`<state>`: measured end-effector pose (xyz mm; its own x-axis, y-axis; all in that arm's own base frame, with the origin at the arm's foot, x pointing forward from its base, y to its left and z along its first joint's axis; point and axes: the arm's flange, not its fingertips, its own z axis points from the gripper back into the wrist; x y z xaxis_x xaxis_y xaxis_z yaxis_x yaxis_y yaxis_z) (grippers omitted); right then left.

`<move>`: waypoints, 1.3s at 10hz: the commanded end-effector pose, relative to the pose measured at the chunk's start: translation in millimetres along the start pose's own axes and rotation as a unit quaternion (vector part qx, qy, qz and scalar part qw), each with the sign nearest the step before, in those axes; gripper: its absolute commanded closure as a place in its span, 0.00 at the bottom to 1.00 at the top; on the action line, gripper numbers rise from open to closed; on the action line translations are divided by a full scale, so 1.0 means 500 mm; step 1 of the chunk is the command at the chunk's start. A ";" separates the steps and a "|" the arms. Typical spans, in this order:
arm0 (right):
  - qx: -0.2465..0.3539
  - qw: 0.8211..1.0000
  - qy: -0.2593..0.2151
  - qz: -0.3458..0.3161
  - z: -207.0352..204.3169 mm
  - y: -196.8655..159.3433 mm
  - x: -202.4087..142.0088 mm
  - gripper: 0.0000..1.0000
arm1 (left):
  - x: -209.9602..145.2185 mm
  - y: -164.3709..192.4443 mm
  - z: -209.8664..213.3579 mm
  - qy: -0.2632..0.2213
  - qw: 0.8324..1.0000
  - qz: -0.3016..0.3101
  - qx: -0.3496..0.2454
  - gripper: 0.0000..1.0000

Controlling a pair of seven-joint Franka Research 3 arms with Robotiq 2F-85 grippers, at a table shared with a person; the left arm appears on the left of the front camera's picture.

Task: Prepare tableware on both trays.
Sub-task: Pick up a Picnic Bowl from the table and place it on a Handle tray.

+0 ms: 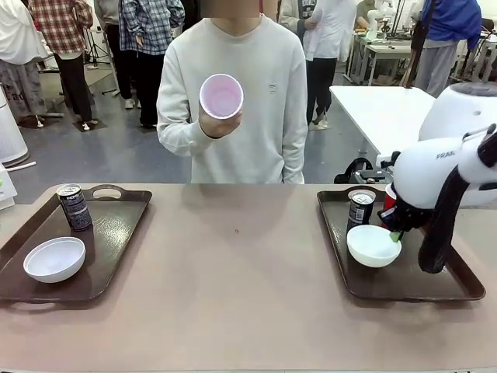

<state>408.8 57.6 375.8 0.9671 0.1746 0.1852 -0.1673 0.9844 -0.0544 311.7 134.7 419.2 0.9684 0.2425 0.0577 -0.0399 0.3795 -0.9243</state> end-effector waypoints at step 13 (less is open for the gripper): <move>0.059 0.992 0.027 -0.108 0.231 0.087 -0.099 0.05 | -0.001 -0.001 0.000 -0.003 1.000 -0.003 -0.010 0.00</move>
<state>343.6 88.4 460.8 0.9928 0.0156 0.1185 -0.0236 0.9975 0.0661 311.8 134.5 419.2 0.9686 0.2421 0.0575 -0.0400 0.3796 -0.9243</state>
